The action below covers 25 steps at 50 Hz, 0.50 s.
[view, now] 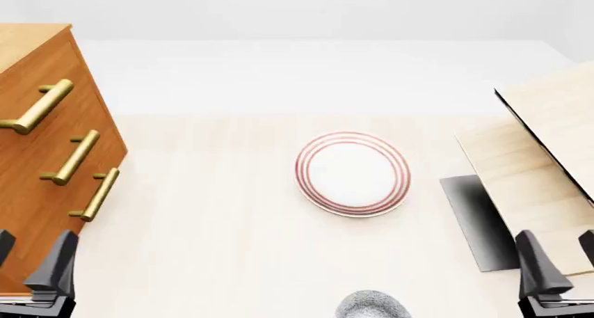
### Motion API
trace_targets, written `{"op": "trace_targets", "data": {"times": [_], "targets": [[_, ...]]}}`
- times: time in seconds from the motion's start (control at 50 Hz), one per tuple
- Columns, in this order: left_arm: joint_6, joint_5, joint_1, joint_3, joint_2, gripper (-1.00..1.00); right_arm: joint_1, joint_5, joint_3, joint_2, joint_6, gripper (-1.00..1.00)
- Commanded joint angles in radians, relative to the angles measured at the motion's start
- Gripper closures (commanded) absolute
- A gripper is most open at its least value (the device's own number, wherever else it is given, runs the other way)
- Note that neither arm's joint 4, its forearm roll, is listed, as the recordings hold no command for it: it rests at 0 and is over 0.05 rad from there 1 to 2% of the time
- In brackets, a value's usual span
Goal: Open the top drawer of the cabinet and put the bowl in it.
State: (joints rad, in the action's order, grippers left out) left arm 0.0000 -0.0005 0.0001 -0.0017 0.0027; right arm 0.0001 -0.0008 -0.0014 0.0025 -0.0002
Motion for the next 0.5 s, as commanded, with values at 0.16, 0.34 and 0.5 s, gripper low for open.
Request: {"op": "trace_targets", "data": {"times": [0.16,0.34,0.5], "targets": [[0.000,0.000,0.001,-0.003,0.004,-1.00,0.000,-0.002,-0.003,0.006,0.000,-1.00],[0.001,-0.010,-0.010,-0.003,-0.002,-1.00,0.000,-0.002,-0.003,0.006,0.000,-1.00],[0.008,-0.014,-0.006,-0.005,-0.002,-1.00,0.000,-0.002,-0.003,0.005,0.001,-1.00]]}}
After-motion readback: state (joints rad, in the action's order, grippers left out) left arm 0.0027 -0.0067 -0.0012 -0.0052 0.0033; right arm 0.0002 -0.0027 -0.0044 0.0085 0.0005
